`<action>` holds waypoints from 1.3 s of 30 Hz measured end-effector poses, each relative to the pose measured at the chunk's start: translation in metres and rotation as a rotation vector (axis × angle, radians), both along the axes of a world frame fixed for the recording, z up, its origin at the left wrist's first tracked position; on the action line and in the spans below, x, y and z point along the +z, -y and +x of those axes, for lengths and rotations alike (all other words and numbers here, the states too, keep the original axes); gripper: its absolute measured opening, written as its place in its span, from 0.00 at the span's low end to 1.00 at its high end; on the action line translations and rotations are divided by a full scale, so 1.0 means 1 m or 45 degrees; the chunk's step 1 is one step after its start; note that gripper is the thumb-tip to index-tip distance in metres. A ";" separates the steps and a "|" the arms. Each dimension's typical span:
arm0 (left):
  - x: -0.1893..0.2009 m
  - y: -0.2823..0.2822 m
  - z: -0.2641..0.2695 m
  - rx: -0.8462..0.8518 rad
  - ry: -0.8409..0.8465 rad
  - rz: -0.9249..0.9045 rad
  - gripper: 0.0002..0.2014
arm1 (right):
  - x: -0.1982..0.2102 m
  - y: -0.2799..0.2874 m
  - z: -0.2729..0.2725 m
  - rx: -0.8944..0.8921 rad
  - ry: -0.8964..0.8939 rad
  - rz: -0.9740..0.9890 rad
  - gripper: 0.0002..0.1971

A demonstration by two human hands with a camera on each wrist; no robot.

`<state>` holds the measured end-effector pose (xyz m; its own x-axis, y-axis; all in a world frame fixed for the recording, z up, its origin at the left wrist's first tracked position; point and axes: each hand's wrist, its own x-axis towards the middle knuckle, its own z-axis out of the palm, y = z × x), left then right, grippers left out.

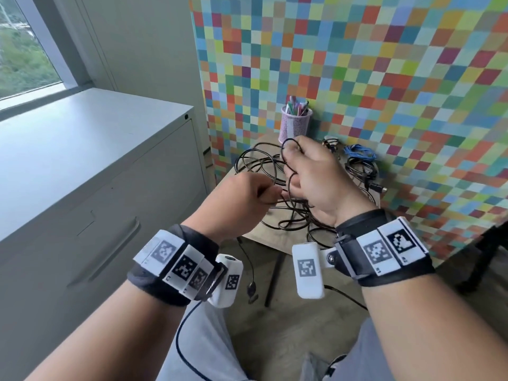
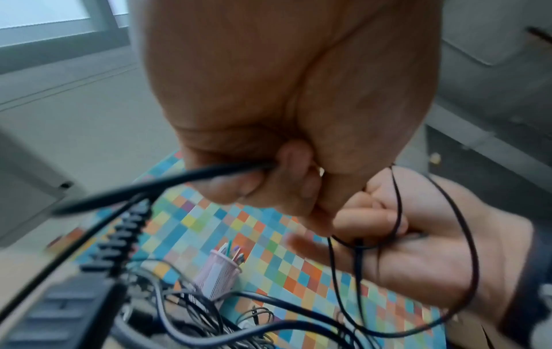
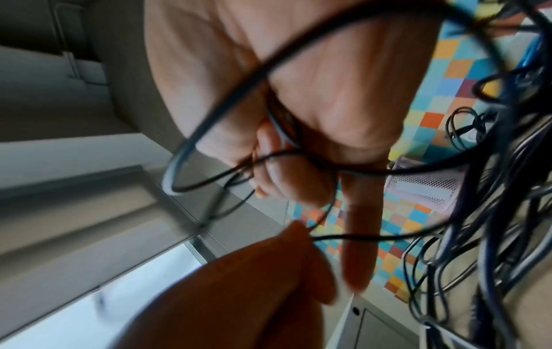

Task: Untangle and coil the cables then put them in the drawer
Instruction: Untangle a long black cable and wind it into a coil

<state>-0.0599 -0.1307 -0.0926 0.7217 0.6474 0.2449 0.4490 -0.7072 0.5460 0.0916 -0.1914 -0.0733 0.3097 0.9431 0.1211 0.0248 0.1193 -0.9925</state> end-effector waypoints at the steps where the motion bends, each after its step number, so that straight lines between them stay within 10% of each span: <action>1: 0.000 0.000 0.001 -0.002 -0.046 0.101 0.21 | 0.003 0.002 -0.001 0.054 0.014 -0.036 0.17; 6: 0.000 0.001 0.003 -0.065 -0.003 0.201 0.15 | 0.006 0.004 -0.002 0.153 0.029 -0.187 0.15; 13: 0.000 -0.002 -0.017 -0.086 0.145 -0.618 0.14 | 0.022 0.018 0.023 -0.072 -0.430 0.083 0.12; 22: -0.032 -0.014 -0.064 -0.131 0.569 -1.002 0.14 | 0.042 0.043 0.085 -0.473 -0.520 0.257 0.17; 29: -0.017 -0.004 -0.041 -0.119 1.144 -1.163 0.15 | 0.029 0.035 0.068 -0.302 -0.432 0.189 0.15; 39: -0.004 0.018 -0.031 -0.168 1.125 -1.281 0.08 | 0.011 0.036 0.039 0.064 -0.161 -0.074 0.14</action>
<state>-0.0910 -0.1483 -0.0968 0.6407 0.7583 0.1203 -0.3603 0.1586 0.9193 0.1303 -0.2271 -0.0622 0.2712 0.9621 0.0286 -0.1055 0.0593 -0.9927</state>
